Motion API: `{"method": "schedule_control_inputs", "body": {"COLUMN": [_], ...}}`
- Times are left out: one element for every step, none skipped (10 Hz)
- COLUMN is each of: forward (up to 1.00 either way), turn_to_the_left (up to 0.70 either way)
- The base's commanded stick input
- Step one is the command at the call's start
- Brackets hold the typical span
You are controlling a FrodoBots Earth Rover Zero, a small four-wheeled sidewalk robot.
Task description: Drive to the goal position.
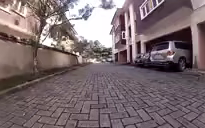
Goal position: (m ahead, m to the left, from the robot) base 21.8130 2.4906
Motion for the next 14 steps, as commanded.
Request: {"method": "schedule_control_inputs", "body": {"forward": [0.69, 0.69, 0.69, 0.69, 0.69, 0.69, 0.69, 0.69, 0.69, 0.69, 0.69, 0.69, 0.69, 0.69], "turn_to_the_left": [0.03, 0.03, 0.03, 0.03, 0.03, 0.03, 0.03, 0.03, 0.03, 0.03, 0.03, 0.03, 0.03, 0.03]}}
